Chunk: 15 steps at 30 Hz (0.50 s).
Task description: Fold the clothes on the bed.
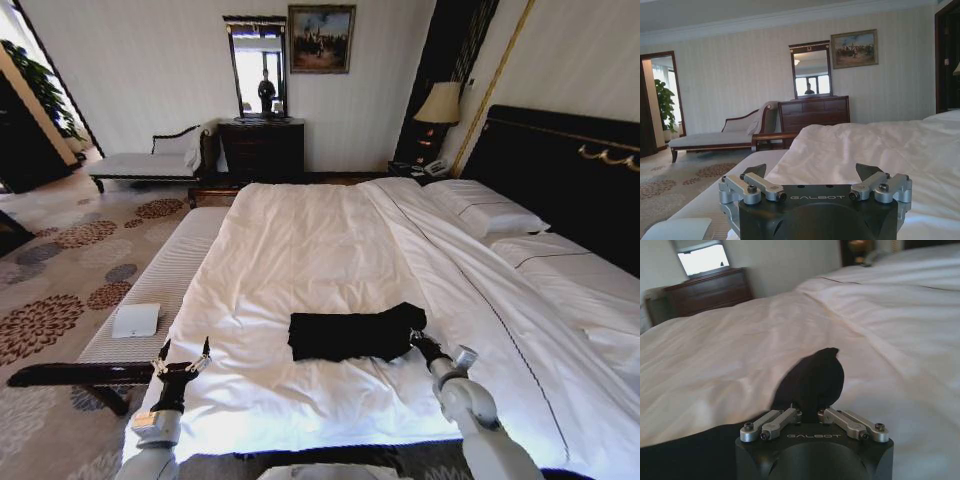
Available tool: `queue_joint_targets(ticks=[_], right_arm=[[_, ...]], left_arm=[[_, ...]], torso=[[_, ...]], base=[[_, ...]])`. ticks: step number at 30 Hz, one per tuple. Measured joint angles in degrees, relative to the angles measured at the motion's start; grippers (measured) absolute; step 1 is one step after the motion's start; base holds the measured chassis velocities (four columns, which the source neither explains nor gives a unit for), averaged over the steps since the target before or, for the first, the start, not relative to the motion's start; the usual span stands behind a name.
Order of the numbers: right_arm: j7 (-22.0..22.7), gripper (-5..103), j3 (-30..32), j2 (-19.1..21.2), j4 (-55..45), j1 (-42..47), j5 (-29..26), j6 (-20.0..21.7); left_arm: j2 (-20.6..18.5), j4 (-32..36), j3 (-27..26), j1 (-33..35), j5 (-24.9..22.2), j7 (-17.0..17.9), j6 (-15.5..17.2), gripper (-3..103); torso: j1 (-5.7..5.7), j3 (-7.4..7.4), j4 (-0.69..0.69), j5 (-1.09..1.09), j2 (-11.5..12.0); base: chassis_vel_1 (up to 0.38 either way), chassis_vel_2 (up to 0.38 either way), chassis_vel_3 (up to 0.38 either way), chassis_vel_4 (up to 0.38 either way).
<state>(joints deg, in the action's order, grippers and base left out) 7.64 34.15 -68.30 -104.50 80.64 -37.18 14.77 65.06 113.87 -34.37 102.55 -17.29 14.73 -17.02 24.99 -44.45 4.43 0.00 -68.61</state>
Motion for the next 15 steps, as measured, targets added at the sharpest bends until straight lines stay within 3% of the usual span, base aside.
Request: queue_joint_targets(ticks=[4, 9, 15], right_arm=[[0.4, 7, -6.7, -1.9, -2.8, -0.9, 6.2, -1.4], [1.9, 7, -13.7, -3.9, -4.7, -2.0, 7.0, -2.4], [1.7, 7, -17.5, -5.3, -4.6, -2.1, 7.9, -4.3]], left_arm=[[0.0, 0.0, 0.0, 0.0, 0.0, 0.0, 0.0, 100], [0.0, 0.0, 0.0, 0.0, 0.0, 0.0, 0.0, 100], [0.0, 0.0, 0.0, 0.0, 0.0, 0.0, 0.0, 100]], torso=[[-0.01, 0.00, -0.01, 0.00, 0.0], [0.00, 0.00, -0.02, -0.02, 0.0], [0.00, 0.00, -0.01, -0.02, 0.0]], base=[[0.000, 0.000, 0.000, 0.000], [0.000, 0.000, 0.000, 0.000], [0.000, 0.000, 0.000, 0.000]])
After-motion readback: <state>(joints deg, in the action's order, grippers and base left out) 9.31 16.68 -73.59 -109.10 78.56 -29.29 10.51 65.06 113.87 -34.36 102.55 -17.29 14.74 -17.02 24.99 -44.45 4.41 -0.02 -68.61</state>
